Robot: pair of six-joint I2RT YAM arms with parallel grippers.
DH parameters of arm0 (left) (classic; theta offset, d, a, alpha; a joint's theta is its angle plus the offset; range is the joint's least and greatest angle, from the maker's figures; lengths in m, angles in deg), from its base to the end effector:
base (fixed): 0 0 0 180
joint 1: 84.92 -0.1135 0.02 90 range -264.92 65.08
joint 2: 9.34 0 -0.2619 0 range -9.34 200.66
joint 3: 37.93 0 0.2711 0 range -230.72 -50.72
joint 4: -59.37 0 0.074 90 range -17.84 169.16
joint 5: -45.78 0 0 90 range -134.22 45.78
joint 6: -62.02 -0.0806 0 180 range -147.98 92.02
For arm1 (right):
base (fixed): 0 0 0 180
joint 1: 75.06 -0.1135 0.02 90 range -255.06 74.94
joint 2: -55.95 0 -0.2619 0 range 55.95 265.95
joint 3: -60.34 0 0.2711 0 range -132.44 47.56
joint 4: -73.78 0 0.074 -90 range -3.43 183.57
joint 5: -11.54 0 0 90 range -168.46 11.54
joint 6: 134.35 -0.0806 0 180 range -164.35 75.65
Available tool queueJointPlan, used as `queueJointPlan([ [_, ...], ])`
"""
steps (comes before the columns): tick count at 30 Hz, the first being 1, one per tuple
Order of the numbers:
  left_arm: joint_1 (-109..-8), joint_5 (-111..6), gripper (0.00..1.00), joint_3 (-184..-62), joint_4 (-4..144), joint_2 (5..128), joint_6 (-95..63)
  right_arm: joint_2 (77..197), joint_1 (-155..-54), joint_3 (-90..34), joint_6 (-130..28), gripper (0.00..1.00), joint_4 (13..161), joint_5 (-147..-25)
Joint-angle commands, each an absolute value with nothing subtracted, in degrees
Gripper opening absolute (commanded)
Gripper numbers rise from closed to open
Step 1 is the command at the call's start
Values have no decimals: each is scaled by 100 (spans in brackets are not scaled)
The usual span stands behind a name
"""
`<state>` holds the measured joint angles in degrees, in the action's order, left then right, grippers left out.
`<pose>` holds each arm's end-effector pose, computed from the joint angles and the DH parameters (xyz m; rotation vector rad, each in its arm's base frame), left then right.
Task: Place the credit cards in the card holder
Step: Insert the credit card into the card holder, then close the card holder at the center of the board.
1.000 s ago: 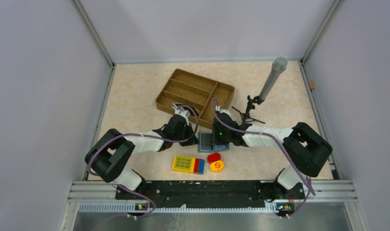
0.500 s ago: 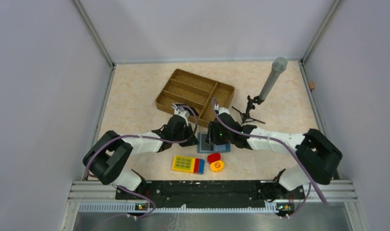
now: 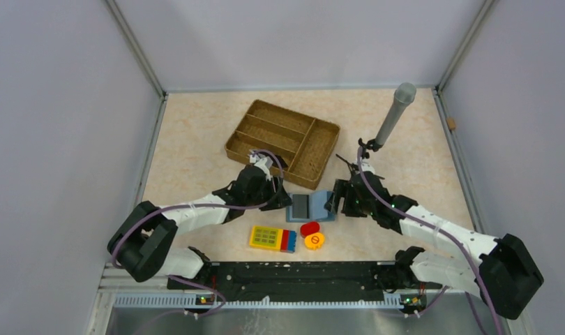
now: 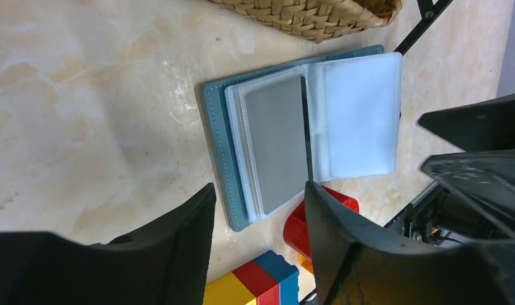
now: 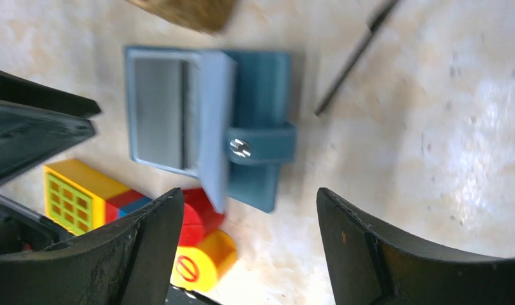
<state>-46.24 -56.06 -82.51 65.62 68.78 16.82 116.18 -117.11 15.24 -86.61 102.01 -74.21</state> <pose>0.2313 -0.2064 0.1222 -0.0119 2.4518 -0.9534 0.2000 0.1723 0.1641 0.0431 2.4165 0.6327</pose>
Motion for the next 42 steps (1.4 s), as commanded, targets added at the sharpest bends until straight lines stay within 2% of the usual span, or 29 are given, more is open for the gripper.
queueJointPlan([
  [1,-4609,-5899,60,-8092,6194,6791,1788,11204,-11401,2126,-9011,75,9609,-8229],
  [9,-4624,-6050,68,-8033,5956,7159,1997,11651,-11303,2440,-9195,73,8906,-8590],
  [11,-4624,-6065,69,-8019,5934,7212,2029,11801,-11303,2448,-9245,69,8885,-8493],
  [18,-4630,-5974,76,-7975,5990,7277,2106,12580,-11295,2293,-9335,37,9304,-7986],
  [20,-4633,-5964,78,-7951,5976,7281,2115,12762,-11295,2299,-9397,22,9296,-7923],
  [26,-4633,-6369,80,-7882,5471,7505,2266,13171,-11295,2281,-9460,0,9286,-7873],
  [42,-4558,-6856,78,-7913,4530,7125,2538,13656,-11295,2356,-9423,0,8755,-8058],
])
